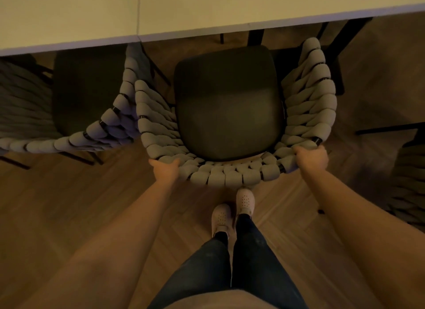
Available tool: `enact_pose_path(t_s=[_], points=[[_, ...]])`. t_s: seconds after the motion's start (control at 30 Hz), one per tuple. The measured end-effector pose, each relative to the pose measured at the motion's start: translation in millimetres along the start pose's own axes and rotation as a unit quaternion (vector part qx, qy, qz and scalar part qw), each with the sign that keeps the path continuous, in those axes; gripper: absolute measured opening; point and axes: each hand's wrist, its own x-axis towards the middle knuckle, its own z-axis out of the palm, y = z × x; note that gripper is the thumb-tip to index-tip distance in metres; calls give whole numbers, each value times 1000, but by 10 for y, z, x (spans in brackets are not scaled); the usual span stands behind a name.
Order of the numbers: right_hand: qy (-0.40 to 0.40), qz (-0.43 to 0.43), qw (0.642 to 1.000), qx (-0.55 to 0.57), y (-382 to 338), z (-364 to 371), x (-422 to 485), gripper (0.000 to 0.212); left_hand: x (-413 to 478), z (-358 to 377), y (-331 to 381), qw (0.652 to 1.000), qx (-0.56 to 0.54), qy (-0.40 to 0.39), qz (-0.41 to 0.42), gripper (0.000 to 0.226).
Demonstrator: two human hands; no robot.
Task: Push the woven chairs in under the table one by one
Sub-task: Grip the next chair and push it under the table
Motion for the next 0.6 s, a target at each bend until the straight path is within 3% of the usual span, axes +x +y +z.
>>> enact_pose_path(t_s=[0.6], points=[[-44,-2,999,-31,-633,326,528,60,463,170,811,999,36,21,7,88]])
